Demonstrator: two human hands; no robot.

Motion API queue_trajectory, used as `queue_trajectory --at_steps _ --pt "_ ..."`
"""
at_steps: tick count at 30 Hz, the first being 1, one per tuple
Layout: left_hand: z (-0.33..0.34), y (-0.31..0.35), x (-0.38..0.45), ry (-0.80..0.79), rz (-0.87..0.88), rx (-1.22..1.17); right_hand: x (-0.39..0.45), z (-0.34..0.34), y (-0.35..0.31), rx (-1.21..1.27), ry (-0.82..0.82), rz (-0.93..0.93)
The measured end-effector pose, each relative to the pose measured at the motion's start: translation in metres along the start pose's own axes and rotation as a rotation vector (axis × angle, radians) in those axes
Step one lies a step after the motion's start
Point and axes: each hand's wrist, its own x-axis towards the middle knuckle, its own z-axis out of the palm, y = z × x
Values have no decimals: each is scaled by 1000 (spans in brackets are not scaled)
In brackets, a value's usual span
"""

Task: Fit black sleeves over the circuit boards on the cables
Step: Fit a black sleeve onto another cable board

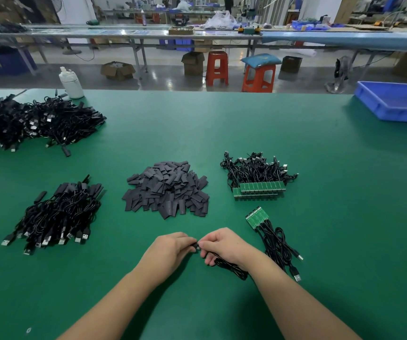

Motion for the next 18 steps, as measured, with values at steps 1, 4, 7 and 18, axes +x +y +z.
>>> queue_trajectory --at_steps 1,4,7,18 --pt "0 1 -1 8 -2 -11 0 0 0 -1 0 -2" --pt "1 2 -1 23 -5 -28 1 -1 1 -8 3 -7" --pt "2 2 -1 15 -12 -31 2 -2 3 -8 -5 -13" --pt "8 5 4 -62 -74 3 3 1 4 31 -9 -26"
